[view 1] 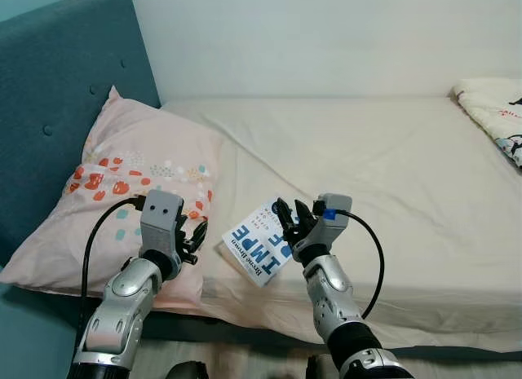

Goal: Clean up the room

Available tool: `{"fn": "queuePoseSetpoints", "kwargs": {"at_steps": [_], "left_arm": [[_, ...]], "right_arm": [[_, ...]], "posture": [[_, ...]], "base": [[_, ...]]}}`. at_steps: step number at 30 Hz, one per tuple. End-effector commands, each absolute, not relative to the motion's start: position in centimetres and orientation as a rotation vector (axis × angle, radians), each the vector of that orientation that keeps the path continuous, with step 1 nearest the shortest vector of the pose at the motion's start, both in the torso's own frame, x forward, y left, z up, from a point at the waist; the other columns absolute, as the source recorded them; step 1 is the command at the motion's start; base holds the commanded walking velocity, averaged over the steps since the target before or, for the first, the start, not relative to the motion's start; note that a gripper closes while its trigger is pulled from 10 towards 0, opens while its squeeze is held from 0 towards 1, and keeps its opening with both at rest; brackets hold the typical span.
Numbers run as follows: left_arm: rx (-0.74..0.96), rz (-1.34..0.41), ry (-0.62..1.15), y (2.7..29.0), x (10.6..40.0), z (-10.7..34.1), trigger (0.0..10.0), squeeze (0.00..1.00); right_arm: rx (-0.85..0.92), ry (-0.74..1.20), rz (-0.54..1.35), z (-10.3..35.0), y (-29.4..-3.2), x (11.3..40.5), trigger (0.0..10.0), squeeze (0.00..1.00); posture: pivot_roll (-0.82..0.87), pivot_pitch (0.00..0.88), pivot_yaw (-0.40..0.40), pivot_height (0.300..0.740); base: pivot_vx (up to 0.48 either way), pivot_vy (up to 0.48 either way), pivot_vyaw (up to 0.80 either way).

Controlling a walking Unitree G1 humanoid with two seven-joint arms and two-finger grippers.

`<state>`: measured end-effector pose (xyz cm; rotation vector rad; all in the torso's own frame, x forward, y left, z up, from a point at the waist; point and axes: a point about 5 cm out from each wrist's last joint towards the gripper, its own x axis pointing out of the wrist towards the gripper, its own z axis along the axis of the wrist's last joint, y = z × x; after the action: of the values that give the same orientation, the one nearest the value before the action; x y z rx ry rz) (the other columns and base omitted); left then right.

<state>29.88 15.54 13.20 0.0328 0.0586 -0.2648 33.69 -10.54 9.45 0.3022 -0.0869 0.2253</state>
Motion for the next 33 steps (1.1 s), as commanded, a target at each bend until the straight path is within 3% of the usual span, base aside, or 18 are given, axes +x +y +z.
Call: {"fn": "queuePoseSetpoints", "kwargs": {"at_steps": [1,5,10,20,29,30,33], "left_arm": [[0.030,-0.230,0.061,15.1,29.9,12.2,10.0,0.00],[0.020,-0.207,0.037,13.5,30.0,11.2,10.0,0.00],[0.035,-0.193,0.050,13.9,29.9,11.0,10.0,0.00],[0.037,-0.189,0.038,13.9,30.1,10.6,10.0,0.00],[0.042,-0.195,0.032,13.8,30.1,10.6,10.0,0.00],[0.042,-0.198,0.030,13.8,30.1,10.6,10.0,0.00],[0.041,-0.201,0.028,13.8,30.1,10.5,10.0,0.00]], "right_arm": [[0.187,-0.105,0.186,9.1,-12.2,32.3,10.0,0.00],[-0.008,-0.140,0.107,8.8,-15.0,29.2,10.0,0.00],[-0.047,-0.154,0.110,8.9,-15.3,29.0,10.0,0.00],[-0.033,-0.124,0.109,9.2,-15.4,28.1,10.0,0.00],[-0.033,-0.114,0.108,9.2,-15.5,28.1,10.0,0.00],[-0.033,-0.111,0.110,9.3,-15.5,28.0,10.0,0.00],[-0.032,-0.105,0.112,9.5,-15.5,27.9,10.0,0.00]], "posture": [[-0.01,0.000,0.000,0.609],[0.00,0.000,0.000,0.609],[-0.01,0.000,0.000,0.609],[-0.01,0.000,0.000,0.609],[-0.01,0.000,0.000,0.639],[-0.01,0.008,0.044,0.649],[-0.02,0.003,0.042,0.664]], "base": [[0.000,0.000,0.00],[0.000,0.000,0.00],[0.000,0.000,0.00],[0.000,0.000,0.00],[0.000,0.000,0.00],[0.000,0.000,0.00],[0.000,0.000,0.00]]}}
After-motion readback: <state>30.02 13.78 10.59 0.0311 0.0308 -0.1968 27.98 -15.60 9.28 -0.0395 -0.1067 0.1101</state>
